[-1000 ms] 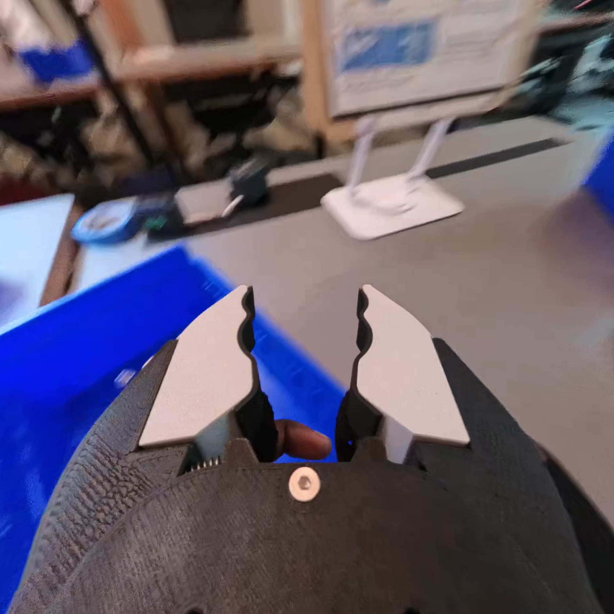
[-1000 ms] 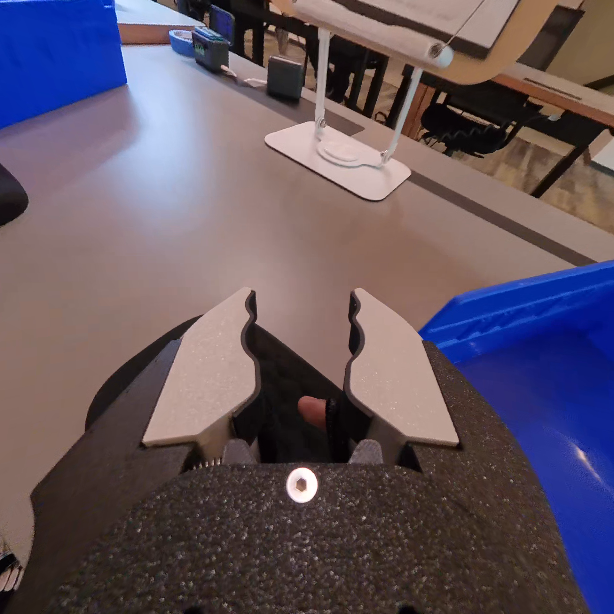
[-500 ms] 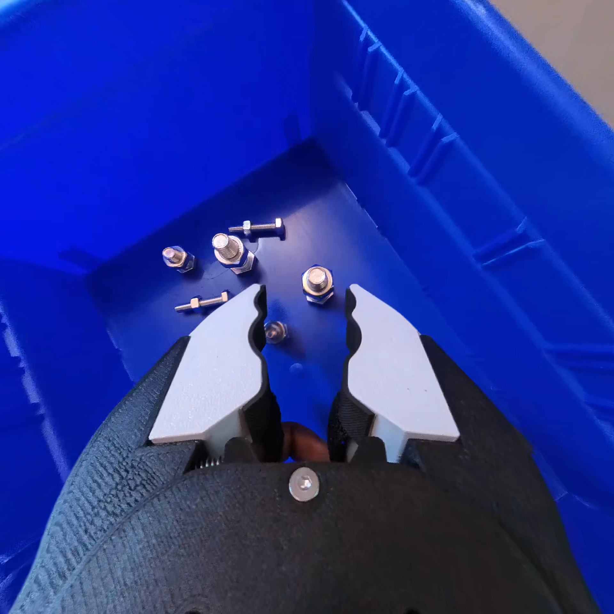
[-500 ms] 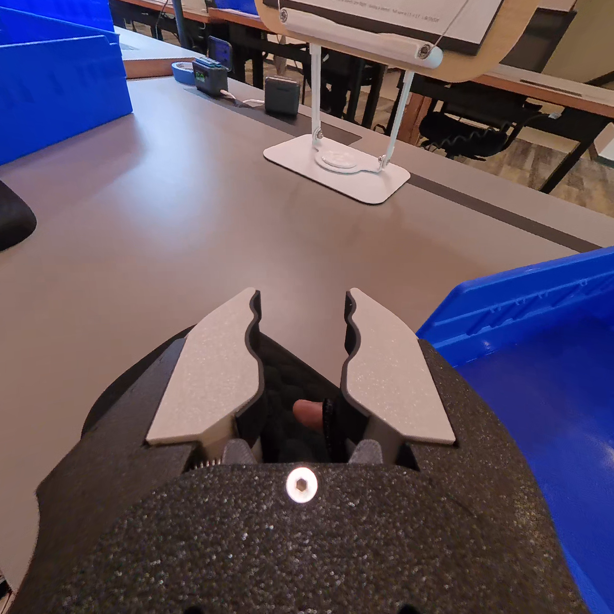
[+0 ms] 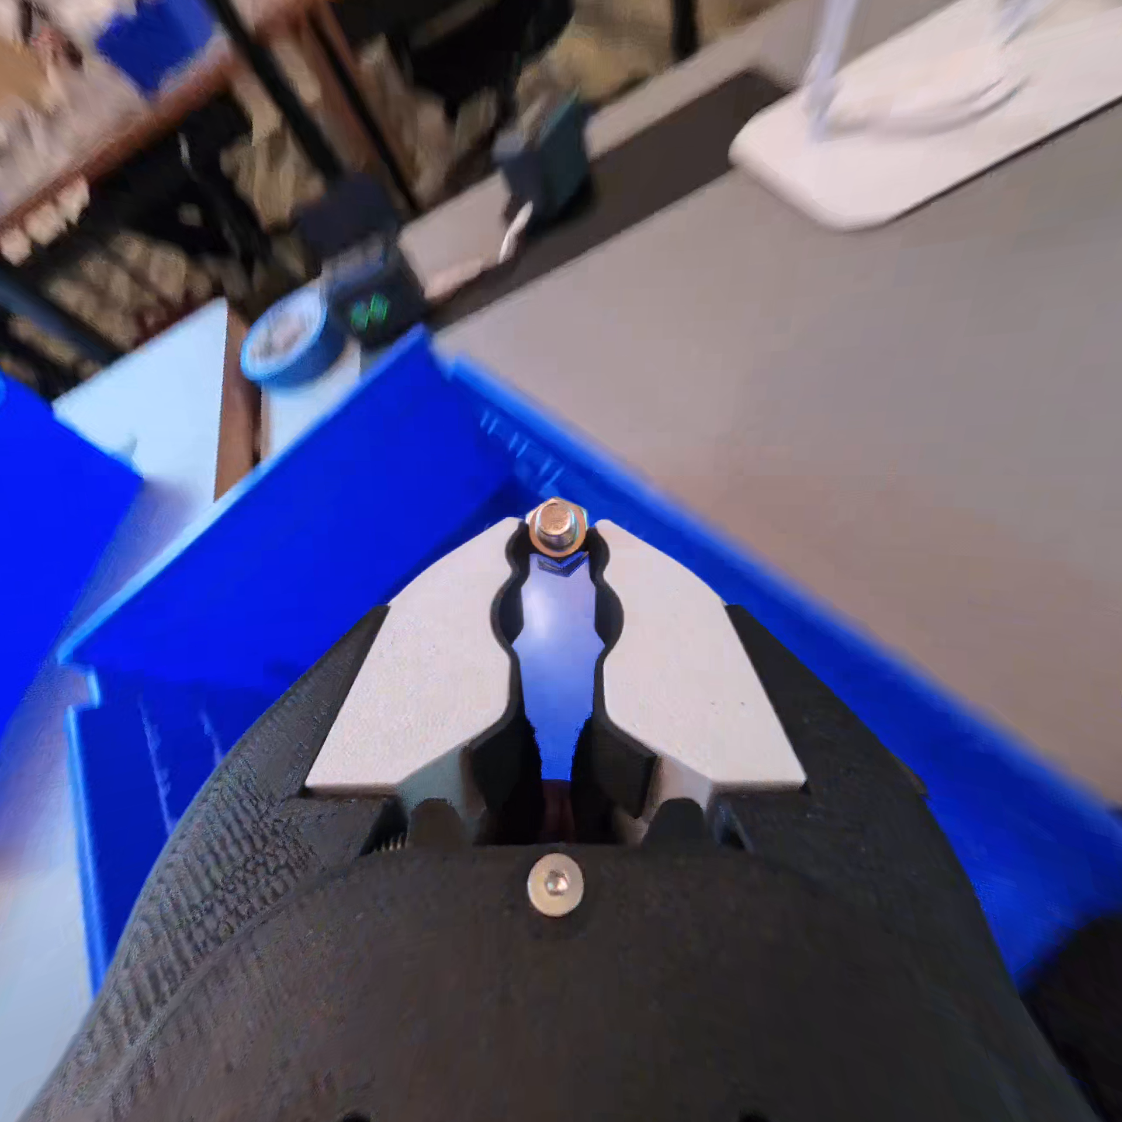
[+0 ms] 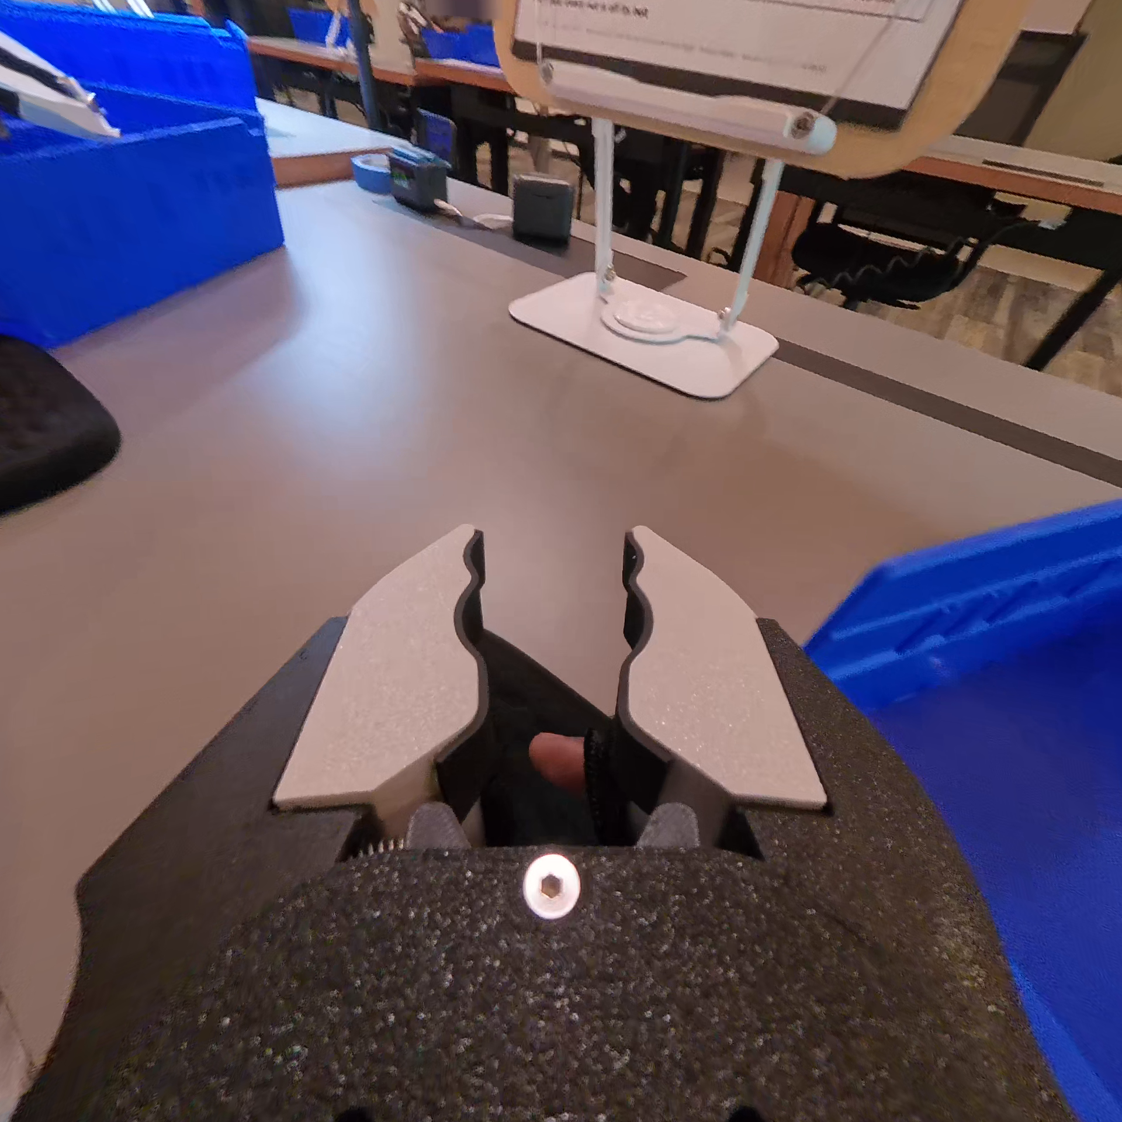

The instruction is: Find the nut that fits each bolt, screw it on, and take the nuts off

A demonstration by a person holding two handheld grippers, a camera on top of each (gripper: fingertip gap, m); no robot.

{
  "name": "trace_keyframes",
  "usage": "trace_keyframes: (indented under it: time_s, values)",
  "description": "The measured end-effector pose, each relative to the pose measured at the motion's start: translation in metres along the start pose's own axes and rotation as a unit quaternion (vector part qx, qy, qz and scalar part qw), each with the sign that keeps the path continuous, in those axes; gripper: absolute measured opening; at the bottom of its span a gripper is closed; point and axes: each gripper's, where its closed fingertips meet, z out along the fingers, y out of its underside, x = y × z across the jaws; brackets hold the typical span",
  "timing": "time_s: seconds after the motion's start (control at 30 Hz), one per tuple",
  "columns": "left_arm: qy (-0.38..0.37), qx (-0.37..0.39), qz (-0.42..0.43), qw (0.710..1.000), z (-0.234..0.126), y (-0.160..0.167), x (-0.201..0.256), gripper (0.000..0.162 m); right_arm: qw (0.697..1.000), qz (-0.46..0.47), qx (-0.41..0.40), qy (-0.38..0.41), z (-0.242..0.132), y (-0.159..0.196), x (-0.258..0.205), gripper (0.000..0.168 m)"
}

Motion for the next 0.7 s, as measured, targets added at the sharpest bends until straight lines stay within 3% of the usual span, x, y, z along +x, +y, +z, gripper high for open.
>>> trace_keyframes:
  time_s: [0.13,0.23,0.33,0.43,0.57,0.7]
  values:
    - [0.102,0.138,0.039,0.984,-0.042,-0.084,0.076,0.018,0.999,-0.003,0.02,-0.045,0.013,-0.018,-0.023,0.034]
    - [0.172,0.183,0.065,0.966,-0.05,-0.114,0.143,0.018,0.995,-0.002,0.05,-0.09,0.023,-0.04,-0.049,0.027]
    - [0.202,0.185,0.114,0.955,-0.036,-0.113,0.21,0.018,0.989,-0.008,0.078,-0.125,0.034,-0.064,-0.078,0.019]
    - [0.167,0.176,0.175,0.954,-0.016,-0.103,0.254,0.018,0.988,-0.03,0.086,-0.127,0.049,-0.08,-0.103,0.016]
    - [0.099,0.197,0.257,0.941,-0.012,-0.102,0.286,0.018,0.99,-0.056,0.081,-0.1,0.071,-0.085,-0.124,0.014]
    - [0.081,0.189,0.295,0.933,-0.009,-0.097,0.302,0.018,0.992,-0.081,0.048,-0.083,0.087,-0.073,-0.134,0.014]
